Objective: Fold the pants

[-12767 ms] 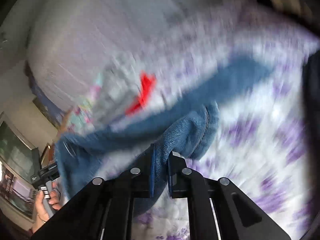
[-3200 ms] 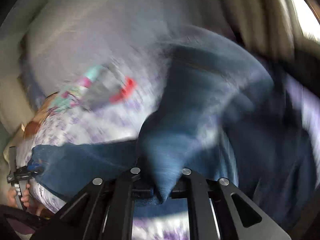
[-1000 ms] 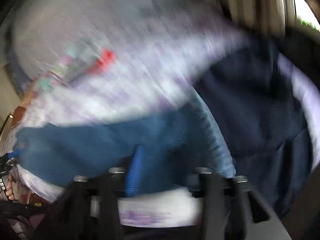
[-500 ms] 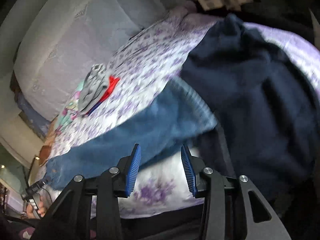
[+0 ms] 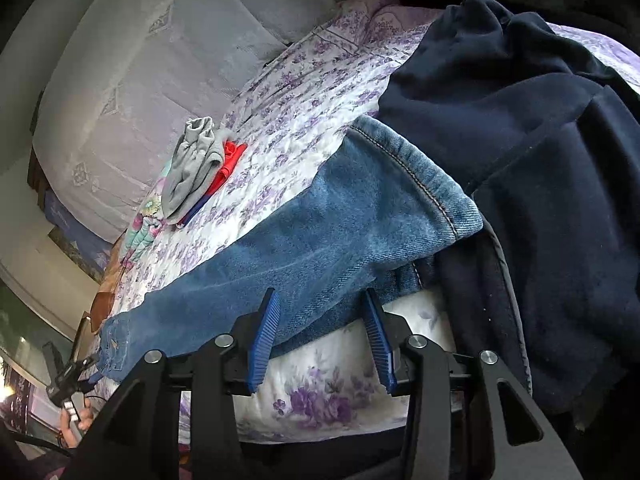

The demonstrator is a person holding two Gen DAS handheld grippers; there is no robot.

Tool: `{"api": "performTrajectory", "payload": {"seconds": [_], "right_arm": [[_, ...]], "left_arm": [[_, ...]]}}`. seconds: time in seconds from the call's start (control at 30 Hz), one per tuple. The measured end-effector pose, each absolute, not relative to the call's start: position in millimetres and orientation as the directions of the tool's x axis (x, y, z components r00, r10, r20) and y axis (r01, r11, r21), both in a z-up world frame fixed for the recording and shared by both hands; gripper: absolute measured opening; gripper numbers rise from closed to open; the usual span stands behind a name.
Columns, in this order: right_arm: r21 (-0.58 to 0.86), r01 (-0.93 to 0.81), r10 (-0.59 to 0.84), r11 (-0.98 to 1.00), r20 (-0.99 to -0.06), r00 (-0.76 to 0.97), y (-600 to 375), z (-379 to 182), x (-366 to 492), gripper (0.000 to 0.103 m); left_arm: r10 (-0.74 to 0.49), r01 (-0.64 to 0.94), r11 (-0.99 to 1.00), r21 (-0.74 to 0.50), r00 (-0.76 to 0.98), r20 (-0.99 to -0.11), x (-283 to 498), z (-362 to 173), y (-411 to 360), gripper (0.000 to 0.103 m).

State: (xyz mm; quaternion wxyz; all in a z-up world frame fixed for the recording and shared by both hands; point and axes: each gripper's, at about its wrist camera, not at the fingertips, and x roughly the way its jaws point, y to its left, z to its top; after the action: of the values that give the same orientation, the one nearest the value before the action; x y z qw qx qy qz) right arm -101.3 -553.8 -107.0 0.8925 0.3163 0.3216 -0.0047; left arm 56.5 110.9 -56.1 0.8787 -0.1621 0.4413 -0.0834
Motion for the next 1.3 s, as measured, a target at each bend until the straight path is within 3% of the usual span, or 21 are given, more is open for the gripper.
{"api": "performTrajectory", "payload": {"seconds": [0.03, 0.07, 0.1, 0.23, 0.43, 0.57, 0.67, 0.8, 0.9, 1.0, 1.07, 1.2, 1.3], "right_arm": [[0.559, 0.212, 0.193, 0.801, -0.577, 0.793, -552.8, -106.7, -101.6, 0.043], [0.557, 0.212, 0.191, 0.803, -0.577, 0.794, -551.9, -107.4, -103.2, 0.043], [0.558, 0.211, 0.191, 0.803, -0.576, 0.795, -551.4, -108.4, -104.7, 0.043], [0.573, 0.210, 0.196, 0.792, -0.564, 0.802, -552.5, -112.0, -109.7, 0.043], [0.568, 0.226, 0.168, 0.791, -0.558, 0.813, -552.8, -105.8, -121.3, 0.048], [0.595, 0.235, 0.175, 0.768, -0.548, 0.818, -556.9, -111.8, -123.2, 0.050], [0.639, 0.233, 0.193, 0.733, -0.524, 0.829, -560.3, -113.7, -121.5, 0.058], [0.679, 0.244, 0.190, 0.693, -0.498, 0.846, -565.4, -118.6, -101.6, 0.063], [0.669, 0.268, 0.157, 0.694, -0.504, 0.850, -567.0, -123.7, -80.6, 0.049], [0.632, 0.315, 0.160, 0.708, -0.578, 0.800, -561.9, -115.5, -82.9, 0.048], [0.576, 0.345, 0.150, 0.741, -0.643, 0.751, -555.2, -98.2, -96.0, 0.054], [0.423, 0.269, 0.035, 0.865, -0.587, 0.809, -535.3, -41.4, -115.8, 0.058], [0.165, 0.155, -0.037, 0.974, -0.560, 0.828, -508.9, -16.6, -79.2, 0.077]], "left_arm": [[-0.283, -0.013, 0.930, -0.368, 0.613, -0.738, 59.6, -53.0, 115.6, 0.064], [-0.278, -0.018, 0.930, -0.367, 0.617, -0.736, 61.2, -51.2, 118.7, 0.038], [-0.264, -0.036, 0.932, -0.361, 0.615, -0.743, 64.2, -50.2, 122.8, 0.028], [-0.239, -0.048, 0.941, -0.334, 0.603, -0.761, 69.8, -60.1, 127.7, 0.022], [-0.199, -0.079, 0.938, -0.339, 0.676, -0.709, 61.2, -45.8, 145.8, 0.018], [-0.097, -0.083, 0.975, -0.207, 0.676, -0.731, 64.9, -62.3, 131.1, 0.030], [-0.051, -0.095, 0.982, -0.162, 0.693, -0.719, 55.0, -56.4, 125.3, 0.095], [-0.093, -0.103, 0.967, -0.232, 0.707, -0.701, 36.5, -44.6, 139.5, 0.094], [-0.122, -0.082, 0.963, -0.256, 0.714, -0.690, 24.1, -35.8, 139.4, 0.094], [-0.160, 0.022, 0.976, -0.216, 0.744, -0.649, 6.0, -13.9, 115.3, 0.094], [-0.185, 0.091, 0.979, -0.182, 0.768, -0.613, -3.7, 1.1, 97.9, 0.094], [-0.278, 0.232, 0.960, -0.156, 0.738, -0.615, 6.0, 10.1, 56.2, 0.094], [-0.316, 0.327, 0.938, -0.111, 0.684, -0.657, 28.3, -4.1, 13.4, 0.094]]}}
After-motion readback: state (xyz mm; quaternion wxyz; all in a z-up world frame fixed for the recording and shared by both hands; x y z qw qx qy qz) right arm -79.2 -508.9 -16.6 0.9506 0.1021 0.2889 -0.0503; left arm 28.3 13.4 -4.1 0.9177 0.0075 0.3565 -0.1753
